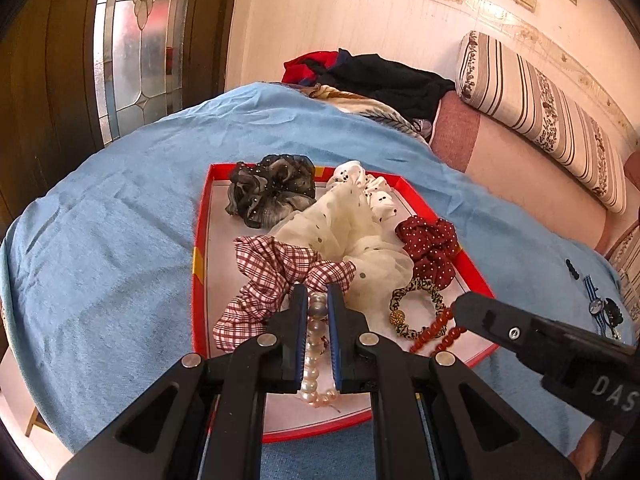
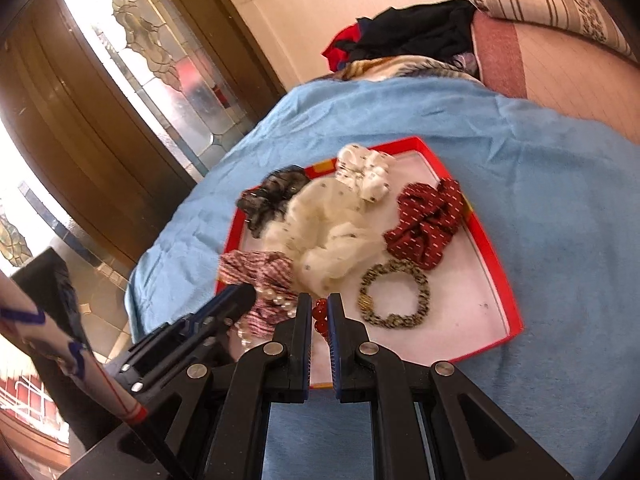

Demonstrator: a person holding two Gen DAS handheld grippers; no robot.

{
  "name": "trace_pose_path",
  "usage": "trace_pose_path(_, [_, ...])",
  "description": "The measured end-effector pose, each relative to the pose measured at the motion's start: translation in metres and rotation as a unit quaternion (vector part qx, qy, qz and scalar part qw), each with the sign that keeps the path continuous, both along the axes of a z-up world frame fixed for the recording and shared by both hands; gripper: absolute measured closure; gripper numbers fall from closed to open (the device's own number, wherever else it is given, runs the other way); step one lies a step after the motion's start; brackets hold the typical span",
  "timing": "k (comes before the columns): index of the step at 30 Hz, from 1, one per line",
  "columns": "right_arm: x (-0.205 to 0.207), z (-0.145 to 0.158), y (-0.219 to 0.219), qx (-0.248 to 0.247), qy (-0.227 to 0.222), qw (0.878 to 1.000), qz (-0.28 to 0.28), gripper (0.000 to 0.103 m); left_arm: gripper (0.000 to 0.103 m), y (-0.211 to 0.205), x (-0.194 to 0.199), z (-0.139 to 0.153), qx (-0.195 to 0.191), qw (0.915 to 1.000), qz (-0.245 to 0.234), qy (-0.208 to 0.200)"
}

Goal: Organize jewelry
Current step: 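Lower and open the left tool on the pearls while the right tool releases the red beads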

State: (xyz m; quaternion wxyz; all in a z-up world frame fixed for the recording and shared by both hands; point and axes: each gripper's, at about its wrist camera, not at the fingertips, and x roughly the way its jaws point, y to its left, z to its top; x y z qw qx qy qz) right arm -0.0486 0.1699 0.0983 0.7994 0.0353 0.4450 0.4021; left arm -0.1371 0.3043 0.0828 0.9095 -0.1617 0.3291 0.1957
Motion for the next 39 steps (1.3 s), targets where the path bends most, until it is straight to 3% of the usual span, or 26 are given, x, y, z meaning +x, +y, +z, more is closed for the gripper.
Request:
trace_pose_path(21, [0.04, -0.027, -0.039, -0.023, 0.017, 0.998, -0.062, 0.095, 0.094, -0.021, 0.036, -0.013, 0.011, 0.9995, -0.019, 0.022])
trace_pose_path(39, [0.056, -0.054, -0.047, -0.062, 0.029, 0.994, -0.08, 0.094, 0.094, -0.043, 0.058, -0.028, 0.025, 0.9977, -0.041, 0.048])
